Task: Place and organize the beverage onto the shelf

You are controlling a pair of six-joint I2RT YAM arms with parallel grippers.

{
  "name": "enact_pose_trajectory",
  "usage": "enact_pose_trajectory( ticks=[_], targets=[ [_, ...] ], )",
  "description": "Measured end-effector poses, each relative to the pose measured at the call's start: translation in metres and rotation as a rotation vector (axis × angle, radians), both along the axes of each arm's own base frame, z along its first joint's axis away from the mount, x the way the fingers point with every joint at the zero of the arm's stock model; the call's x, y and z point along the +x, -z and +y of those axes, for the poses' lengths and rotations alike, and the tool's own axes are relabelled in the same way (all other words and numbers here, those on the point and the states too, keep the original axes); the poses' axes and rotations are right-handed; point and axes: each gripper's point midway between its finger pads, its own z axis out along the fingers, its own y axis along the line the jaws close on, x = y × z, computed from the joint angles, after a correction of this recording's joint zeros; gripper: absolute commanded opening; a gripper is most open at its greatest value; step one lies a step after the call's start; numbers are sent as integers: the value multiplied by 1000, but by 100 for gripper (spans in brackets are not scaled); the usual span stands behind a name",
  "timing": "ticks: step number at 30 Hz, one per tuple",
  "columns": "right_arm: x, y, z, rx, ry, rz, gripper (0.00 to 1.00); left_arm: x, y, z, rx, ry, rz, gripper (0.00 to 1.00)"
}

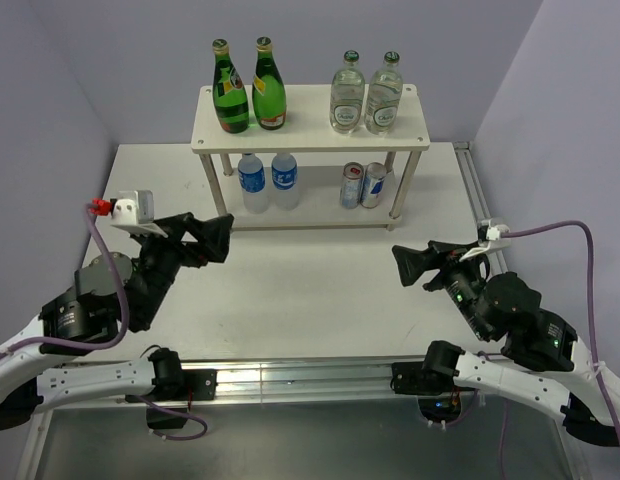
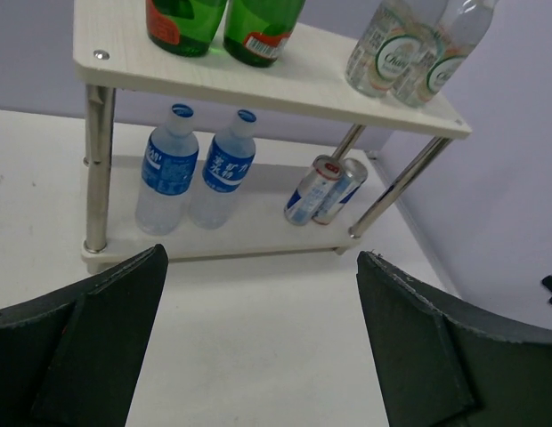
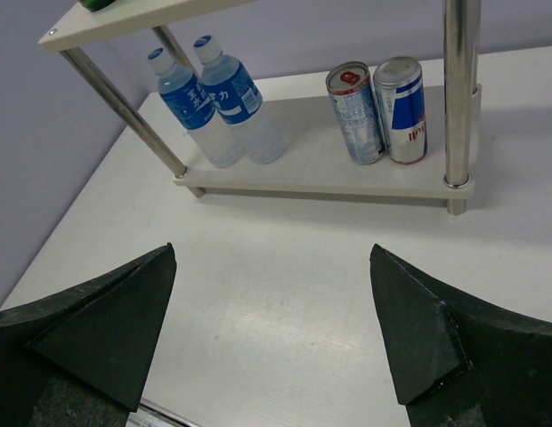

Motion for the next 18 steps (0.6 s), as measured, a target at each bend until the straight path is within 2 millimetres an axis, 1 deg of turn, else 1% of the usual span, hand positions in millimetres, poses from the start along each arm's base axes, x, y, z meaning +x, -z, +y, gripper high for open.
enact_pose_trajectory(
  ticks=[4, 6, 12, 18],
  targets=[
    [1, 0, -1, -24, -1, -9, 96, -1, 23, 0, 72, 16, -3, 94],
    [1, 0, 0, -34, -1, -11, 96, -2, 29, 1, 95, 23, -4, 95],
    [5, 0, 6, -56, -3, -17, 96, -5, 24, 11, 66, 18, -17, 95],
    [6, -1, 7, -67, -3, -22, 96, -4, 25, 14, 67, 7, -15, 95]
  ],
)
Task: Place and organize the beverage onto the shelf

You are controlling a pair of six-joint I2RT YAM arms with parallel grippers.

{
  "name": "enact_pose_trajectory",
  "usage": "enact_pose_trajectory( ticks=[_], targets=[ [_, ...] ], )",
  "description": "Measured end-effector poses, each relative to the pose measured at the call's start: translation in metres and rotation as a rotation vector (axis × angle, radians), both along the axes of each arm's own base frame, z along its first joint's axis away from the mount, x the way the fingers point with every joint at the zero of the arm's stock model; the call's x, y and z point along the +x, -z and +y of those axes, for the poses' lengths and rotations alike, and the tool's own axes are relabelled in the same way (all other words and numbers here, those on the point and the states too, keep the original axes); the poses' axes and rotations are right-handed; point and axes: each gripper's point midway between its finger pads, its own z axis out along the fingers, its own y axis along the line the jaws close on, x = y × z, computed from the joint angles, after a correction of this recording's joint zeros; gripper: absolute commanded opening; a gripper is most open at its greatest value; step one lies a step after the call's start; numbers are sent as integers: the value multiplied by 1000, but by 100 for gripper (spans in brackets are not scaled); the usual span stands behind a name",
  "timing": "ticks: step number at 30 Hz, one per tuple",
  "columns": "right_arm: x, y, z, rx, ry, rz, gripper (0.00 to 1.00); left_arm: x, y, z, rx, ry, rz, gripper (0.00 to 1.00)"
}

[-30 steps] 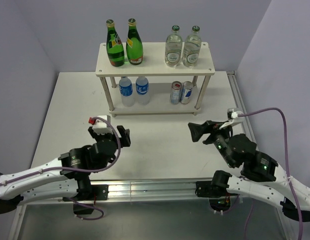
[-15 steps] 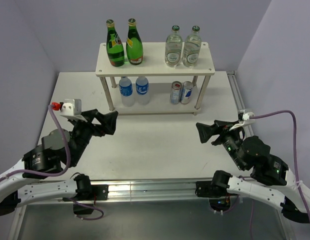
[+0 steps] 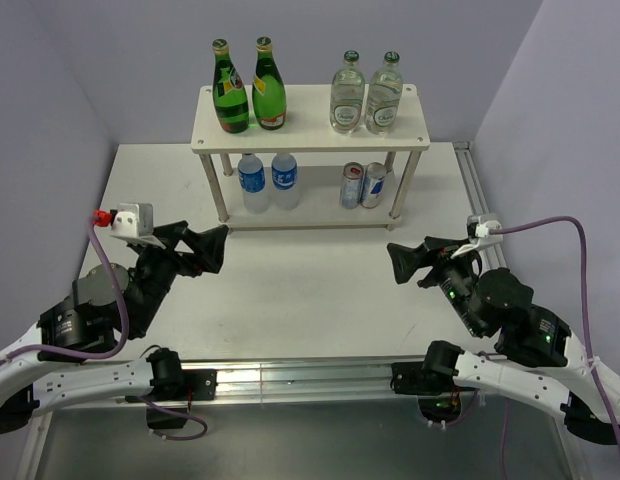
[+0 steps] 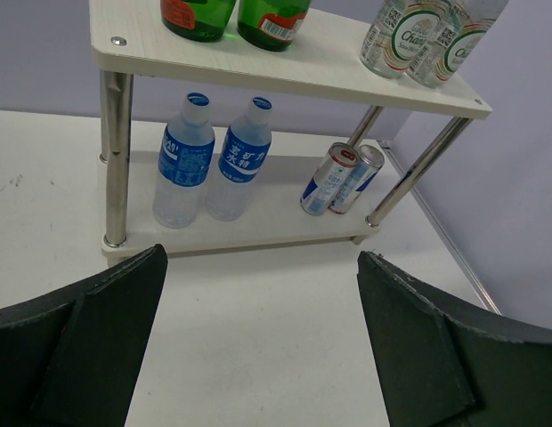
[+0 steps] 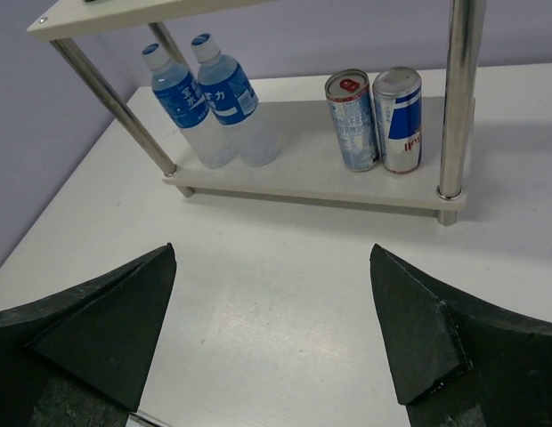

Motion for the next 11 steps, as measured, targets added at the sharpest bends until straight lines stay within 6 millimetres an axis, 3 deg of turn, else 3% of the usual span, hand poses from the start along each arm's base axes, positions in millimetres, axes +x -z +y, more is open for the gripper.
enact_pose_trajectory(
  ticks=[11],
  targets=[
    [0, -3, -1, 8, 5, -9, 96, 0, 1, 1, 7, -7, 3, 94]
  ],
)
